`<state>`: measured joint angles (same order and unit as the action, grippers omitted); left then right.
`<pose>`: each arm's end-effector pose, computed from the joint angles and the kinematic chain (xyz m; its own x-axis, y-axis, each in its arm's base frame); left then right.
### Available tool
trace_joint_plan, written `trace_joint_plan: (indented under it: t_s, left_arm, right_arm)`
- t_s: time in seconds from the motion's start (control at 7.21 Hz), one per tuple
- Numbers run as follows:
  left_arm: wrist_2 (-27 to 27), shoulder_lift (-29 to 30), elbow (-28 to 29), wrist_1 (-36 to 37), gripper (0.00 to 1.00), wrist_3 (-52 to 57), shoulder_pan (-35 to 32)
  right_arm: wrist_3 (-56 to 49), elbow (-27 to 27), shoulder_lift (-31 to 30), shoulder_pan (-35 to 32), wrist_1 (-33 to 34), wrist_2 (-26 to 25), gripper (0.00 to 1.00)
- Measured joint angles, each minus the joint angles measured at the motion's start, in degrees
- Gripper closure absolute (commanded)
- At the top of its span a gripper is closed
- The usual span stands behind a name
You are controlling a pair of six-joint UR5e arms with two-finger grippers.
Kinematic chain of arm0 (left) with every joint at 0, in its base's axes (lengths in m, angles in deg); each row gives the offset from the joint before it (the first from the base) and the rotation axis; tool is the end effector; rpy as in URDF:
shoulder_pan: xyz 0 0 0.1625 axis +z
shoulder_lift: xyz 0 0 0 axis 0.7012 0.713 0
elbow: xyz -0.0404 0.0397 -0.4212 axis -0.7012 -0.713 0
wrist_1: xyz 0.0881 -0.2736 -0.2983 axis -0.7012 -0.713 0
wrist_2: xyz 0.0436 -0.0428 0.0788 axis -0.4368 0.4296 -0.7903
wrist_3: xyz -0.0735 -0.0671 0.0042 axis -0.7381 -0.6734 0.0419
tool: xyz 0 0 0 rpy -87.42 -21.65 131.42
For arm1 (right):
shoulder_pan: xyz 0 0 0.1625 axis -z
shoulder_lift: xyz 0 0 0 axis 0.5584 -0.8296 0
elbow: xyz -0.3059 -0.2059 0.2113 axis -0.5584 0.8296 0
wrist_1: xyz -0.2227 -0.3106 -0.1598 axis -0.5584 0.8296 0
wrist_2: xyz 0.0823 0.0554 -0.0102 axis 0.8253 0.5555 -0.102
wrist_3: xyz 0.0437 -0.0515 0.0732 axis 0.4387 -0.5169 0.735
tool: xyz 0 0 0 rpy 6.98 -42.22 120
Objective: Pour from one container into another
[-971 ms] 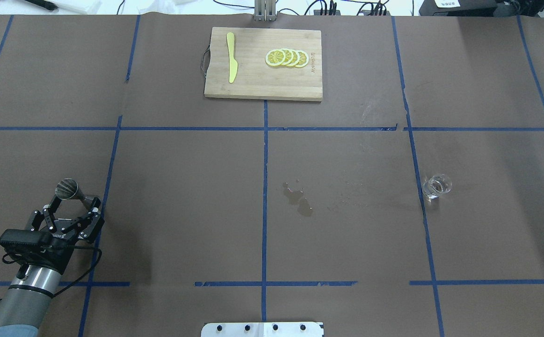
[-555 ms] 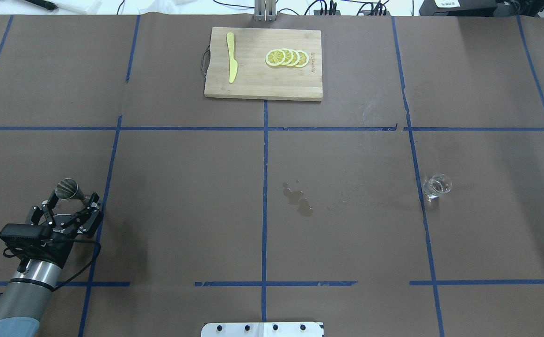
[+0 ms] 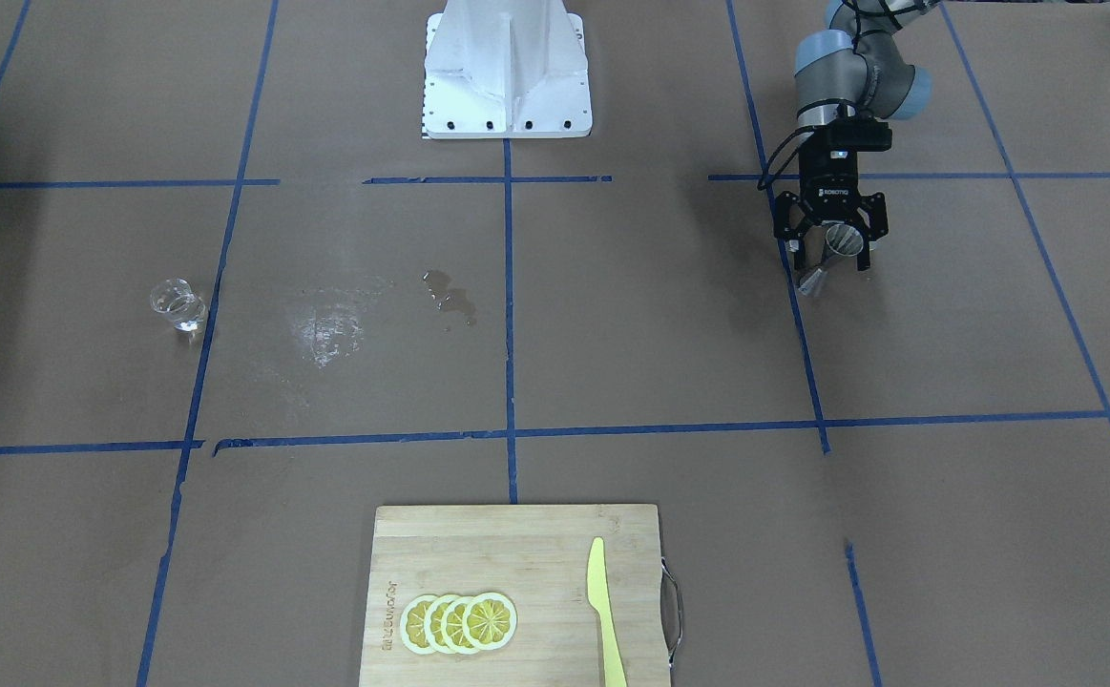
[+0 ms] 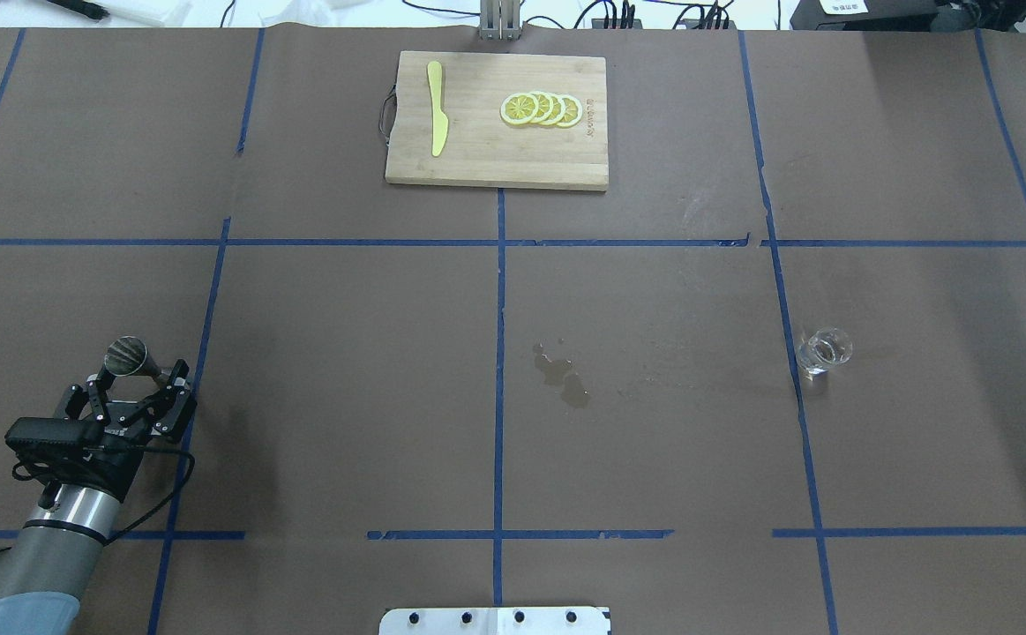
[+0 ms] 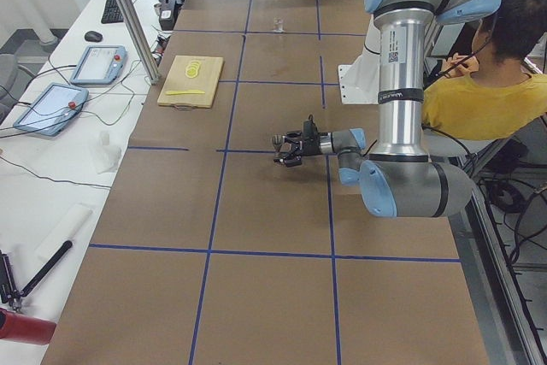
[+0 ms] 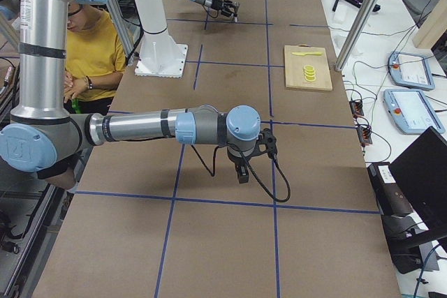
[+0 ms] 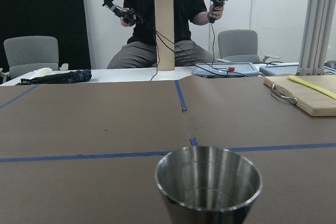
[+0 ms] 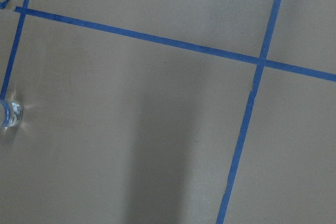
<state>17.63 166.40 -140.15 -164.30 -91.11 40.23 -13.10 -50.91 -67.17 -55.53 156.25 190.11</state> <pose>0.4123 -0.2575 0.5460 0.7127 0.0415 -0.7002 0.6579 0.3066 0.6878 0.0503 -0.4388 0.5890 0.5936 -0.2367 0.7692 0.1364 0.9715 0.1938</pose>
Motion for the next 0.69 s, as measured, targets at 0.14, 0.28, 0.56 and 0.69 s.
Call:
trace_joint_plan:
  t_s: [0.14,0.28,0.56,0.69]
  left_arm:
    - [0.3,0.2,0.2,0.0,0.21,0.0,0.0]
    - [0.4,0.4,0.3,0.0,0.22,0.0,0.0]
    - [0.5,0.6,0.3,0.0,0.31,0.1,0.0]
    - [0.5,0.6,0.3,0.0,0.42,0.3,0.0]
  right_arm:
    - [0.0,0.0,0.0,0.0,0.0,0.0,0.0]
    - [0.0,0.0,0.0,0.0,0.0,0.0,0.0]
    - [0.1,0.0,0.0,0.0,0.0,0.0,0.0]
    - [0.1,0.0,0.0,0.0,0.0,0.0,0.0]
